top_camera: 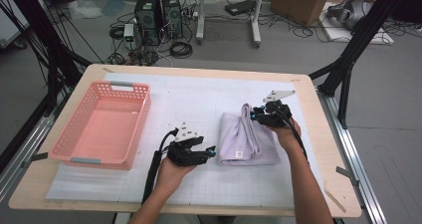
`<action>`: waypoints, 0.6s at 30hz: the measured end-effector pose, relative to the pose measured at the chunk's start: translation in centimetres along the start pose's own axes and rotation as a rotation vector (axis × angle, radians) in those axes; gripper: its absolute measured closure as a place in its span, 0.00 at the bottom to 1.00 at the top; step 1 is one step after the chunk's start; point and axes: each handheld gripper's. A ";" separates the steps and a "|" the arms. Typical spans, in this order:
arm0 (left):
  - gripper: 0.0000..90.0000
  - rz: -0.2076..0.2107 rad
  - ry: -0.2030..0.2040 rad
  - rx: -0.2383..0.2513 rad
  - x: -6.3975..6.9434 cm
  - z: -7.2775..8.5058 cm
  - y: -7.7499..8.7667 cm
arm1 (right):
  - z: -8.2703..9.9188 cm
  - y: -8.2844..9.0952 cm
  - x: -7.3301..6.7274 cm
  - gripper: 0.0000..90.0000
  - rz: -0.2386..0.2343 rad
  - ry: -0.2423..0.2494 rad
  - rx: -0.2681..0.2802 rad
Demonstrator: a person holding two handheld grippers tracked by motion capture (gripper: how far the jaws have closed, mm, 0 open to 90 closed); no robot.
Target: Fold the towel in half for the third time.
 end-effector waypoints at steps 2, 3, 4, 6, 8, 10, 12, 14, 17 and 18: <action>0.47 -0.006 0.001 0.009 -0.5 0.6 0.3 | 0.5 0.8 0.4 0.68 0.026 -0.033 0.017; 0.46 -0.009 -0.002 0.011 -0.7 0.9 0.5 | 0.7 1.3 0.6 0.66 0.038 -0.040 0.022; 0.46 -0.014 -0.002 0.014 -0.9 1.2 0.7 | 1.0 1.9 0.8 0.65 0.055 -0.056 0.029; 0.45 -0.022 0.002 0.020 -1.2 1.7 0.9 | 1.4 3.0 1.2 0.61 0.104 -0.079 0.031; 0.45 -0.027 -0.006 0.020 -1.6 2.1 1.3 | 2.0 4.2 1.3 0.59 0.125 -0.104 0.050; 0.44 -0.031 -0.009 0.020 -1.7 2.4 1.5 | 2.7 5.2 1.1 0.58 0.116 -0.123 0.062; 0.44 -0.033 -0.010 0.025 -1.9 2.6 1.7 | 3.4 6.0 0.4 0.58 0.121 -0.106 0.070; 0.44 -0.035 -0.006 0.032 -1.9 2.7 1.8 | 4.3 6.5 -0.4 0.55 0.118 -0.099 0.073; 0.44 -0.030 -0.013 0.032 -1.9 2.9 2.0 | 5.6 6.8 -1.8 0.51 0.096 -0.126 0.070; 0.44 -0.031 -0.011 0.036 -2.0 2.9 2.1 | 6.0 6.7 -2.3 0.49 0.095 -0.137 0.061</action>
Point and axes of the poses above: each handheld gripper's, and its own axes: y roughly backward along the jaws, z roughly out of its underside, x roughly to its right, and after that the axes turned 11 degrees about -y, right-handed
